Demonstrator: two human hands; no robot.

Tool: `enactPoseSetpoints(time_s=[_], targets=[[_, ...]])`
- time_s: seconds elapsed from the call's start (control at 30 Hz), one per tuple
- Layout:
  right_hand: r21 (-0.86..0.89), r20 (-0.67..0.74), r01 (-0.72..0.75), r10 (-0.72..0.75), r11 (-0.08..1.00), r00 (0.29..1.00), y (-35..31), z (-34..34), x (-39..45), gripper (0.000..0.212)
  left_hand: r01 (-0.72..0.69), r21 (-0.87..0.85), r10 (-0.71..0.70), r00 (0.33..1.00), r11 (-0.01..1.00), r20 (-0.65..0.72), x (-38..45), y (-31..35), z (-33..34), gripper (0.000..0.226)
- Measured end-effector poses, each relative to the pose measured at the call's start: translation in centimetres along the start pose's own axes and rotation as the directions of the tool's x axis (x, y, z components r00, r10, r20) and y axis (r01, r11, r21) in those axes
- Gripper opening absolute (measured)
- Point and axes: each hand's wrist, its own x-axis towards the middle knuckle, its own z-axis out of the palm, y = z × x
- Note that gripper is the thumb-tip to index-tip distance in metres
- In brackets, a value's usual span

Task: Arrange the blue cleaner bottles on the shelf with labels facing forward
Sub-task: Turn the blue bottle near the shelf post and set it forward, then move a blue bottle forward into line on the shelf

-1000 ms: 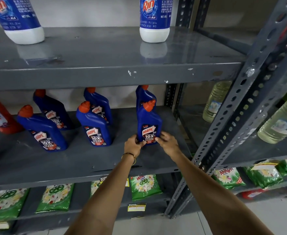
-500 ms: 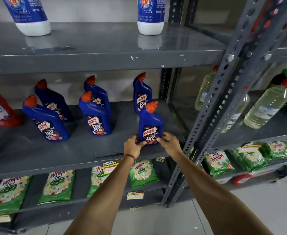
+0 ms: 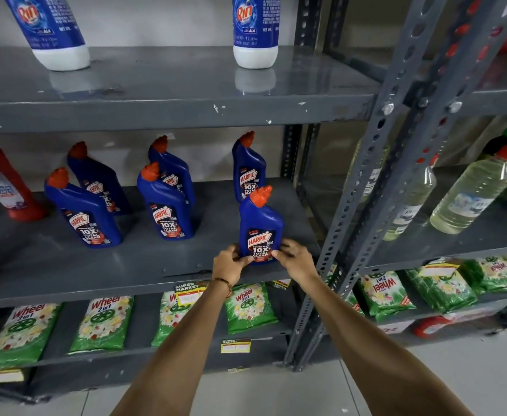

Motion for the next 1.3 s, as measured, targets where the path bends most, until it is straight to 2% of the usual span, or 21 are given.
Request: enactPoseSetpoints(time_s=[0.3, 0.4, 0.47, 0.63, 0.87, 1.03, 1.13, 1.3], targets=[[-0.031, 0.015, -0.039, 0.039, 0.999, 0.999, -0.1, -0.1, -0.5, 0.051, 0.005, 0.022, -0.006, 1.000, 1.000, 0.017, -0.5, 0.0, 0.0, 0.045], [-0.033, -0.012, -0.089, 0.088, 0.996, 0.996, 0.0, 0.1, -1.1, 0.062, 0.000, 0.048, -0.001, 1.000, 0.999, 0.007, -0.4, -0.2, -0.5, 0.046], [-0.036, -0.041, -0.102, 0.100, 0.994, 0.994, 0.1, 0.4, -1.4, 0.061, 0.012, 0.046, -0.012, 1.000, 0.999, 0.003, -0.3, -0.6, -1.3, 0.050], [-0.052, -0.177, -0.120, 0.109, 0.991, 0.978, 0.0, 2.0, -2.5, 0.052, 0.013, 0.063, -0.013, 1.000, 0.998, 0.004, 0.1, -2.2, -4.7, 0.050], [0.010, -0.408, -0.167, 0.156, 0.986, 0.900, -1.3, 7.0, -5.6, 0.039, 0.007, 0.103, -0.011, 0.999, 0.995, 0.035, 0.0, -5.9, -12.3, 0.051], [0.003, -0.371, -0.160, 0.150, 0.987, 0.917, -3.0, 10.8, -7.0, 0.038, 0.010, 0.137, -0.015, 0.999, 0.991, 0.033, 0.5, -7.8, -16.3, 0.052], [-0.009, -0.334, -0.147, 0.136, 0.989, 0.933, -4.4, 13.4, -7.1, 0.042, 0.024, 0.100, -0.027, 0.999, 0.995, 0.035, 0.8, -8.4, -18.2, 0.052], [-0.014, -0.213, -0.126, 0.120, 0.992, 0.970, -6.7, 17.0, -4.9, 0.045, 0.053, 0.077, -0.053, 0.999, 0.996, -0.001, 2.2, -9.3, -20.5, 0.054]])
